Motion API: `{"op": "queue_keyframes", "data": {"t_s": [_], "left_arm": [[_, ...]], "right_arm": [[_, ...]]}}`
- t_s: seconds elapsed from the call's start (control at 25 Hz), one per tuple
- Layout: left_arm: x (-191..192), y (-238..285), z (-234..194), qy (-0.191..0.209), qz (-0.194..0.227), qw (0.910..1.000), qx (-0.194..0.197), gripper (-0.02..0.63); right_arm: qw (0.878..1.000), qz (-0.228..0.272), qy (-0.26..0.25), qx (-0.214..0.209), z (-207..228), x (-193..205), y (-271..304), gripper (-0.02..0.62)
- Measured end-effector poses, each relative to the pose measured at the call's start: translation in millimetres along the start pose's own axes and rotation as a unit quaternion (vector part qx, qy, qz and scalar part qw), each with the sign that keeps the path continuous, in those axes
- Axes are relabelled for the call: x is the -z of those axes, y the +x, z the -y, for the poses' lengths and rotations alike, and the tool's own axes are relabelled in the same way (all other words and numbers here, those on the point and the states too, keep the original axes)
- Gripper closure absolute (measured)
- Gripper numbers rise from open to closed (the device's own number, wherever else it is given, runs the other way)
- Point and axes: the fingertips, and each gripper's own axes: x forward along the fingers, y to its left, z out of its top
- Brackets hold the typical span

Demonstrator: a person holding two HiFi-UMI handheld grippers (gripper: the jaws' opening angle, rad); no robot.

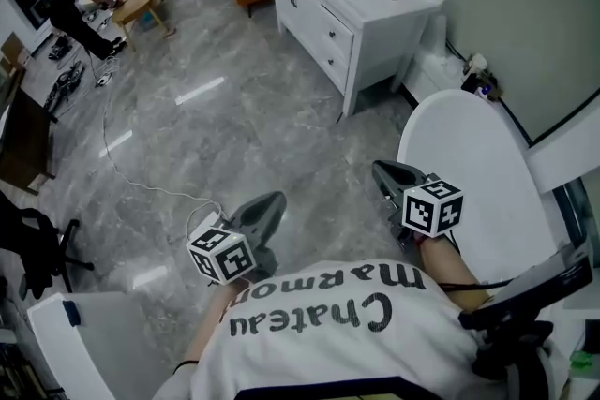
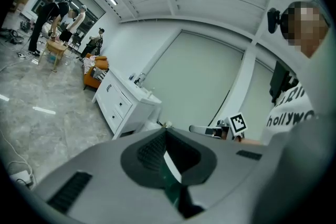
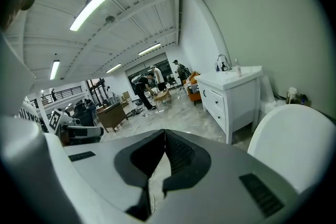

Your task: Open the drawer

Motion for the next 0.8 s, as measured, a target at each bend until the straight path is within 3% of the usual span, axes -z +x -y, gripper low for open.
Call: {"op": "queue_keyframes", "data": {"t_s": [0.32,0.6,0.8], "left_arm": [[-26.5,36.8,-17.8,-0.003,0.011,0.9999,-0.008,0.609],[-20.9,42.1,-38.7,-0.016,-0.012,0.9995,-0.024,0.609],[-35.3,65.3,-61.8,-0.015,-0.027,0.9995,-0.009,0.609]], "right_arm": [[1.0,0.014,0.007,-0.002,35.4,-23.8,20.3,0.584],[0.999,0.008,0.051,0.005,44.8,-9.0,37.8,0.584],[0.998,0.016,0.059,0.03,60.6,-18.0,50.9,0.584]]}}
